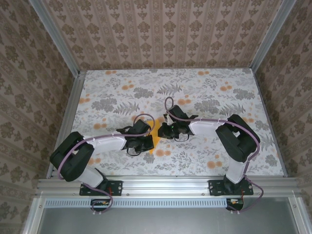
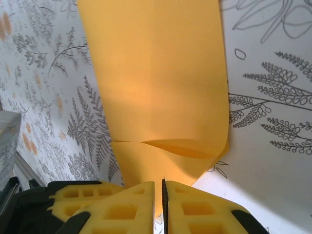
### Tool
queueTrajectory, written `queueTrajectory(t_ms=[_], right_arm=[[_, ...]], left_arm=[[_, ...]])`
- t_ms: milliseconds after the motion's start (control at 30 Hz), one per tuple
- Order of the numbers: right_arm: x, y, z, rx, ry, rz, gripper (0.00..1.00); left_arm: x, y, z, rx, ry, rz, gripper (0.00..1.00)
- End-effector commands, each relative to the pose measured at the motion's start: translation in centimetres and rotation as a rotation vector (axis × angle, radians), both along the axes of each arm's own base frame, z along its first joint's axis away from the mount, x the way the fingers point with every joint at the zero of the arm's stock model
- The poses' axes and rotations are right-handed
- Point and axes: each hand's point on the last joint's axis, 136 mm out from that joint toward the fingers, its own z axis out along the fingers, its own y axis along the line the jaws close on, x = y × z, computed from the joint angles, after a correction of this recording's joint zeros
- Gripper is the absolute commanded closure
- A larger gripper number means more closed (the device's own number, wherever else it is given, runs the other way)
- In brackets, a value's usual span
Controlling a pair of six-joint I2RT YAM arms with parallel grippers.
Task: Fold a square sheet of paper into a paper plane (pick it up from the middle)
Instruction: Fold the triangle third at the center of the table.
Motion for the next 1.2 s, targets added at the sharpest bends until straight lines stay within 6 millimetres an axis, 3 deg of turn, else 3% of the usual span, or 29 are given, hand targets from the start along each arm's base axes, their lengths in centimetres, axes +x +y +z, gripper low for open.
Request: queueTrajectory(t_ms=[0,500,800,1167], right_arm=[[-1.1,-0.4,-0.1,-0.012,-0.019,0.081,0.87],[-1.5,1.1,-2.1,-0.044,0.018,0.184,0.89],[0.5,-0.4,-3.8,-0.135,0.012,0.135,0.89],[4.4,-3.2,-3.8,-0.177,-0.023,0.063,0.89]], left_arm=[[-0.9,2.1,-1.9,0.104,0.046,0.033,0.96],[-1.9,3.5,-2.7,0.162,0.087,0.053,0.98],[-3.0,4.7,-3.2,0.208,0.123,0.048,0.98],[-4.3,6.2,-4.0,0.256,0.159,0.049,0.98]])
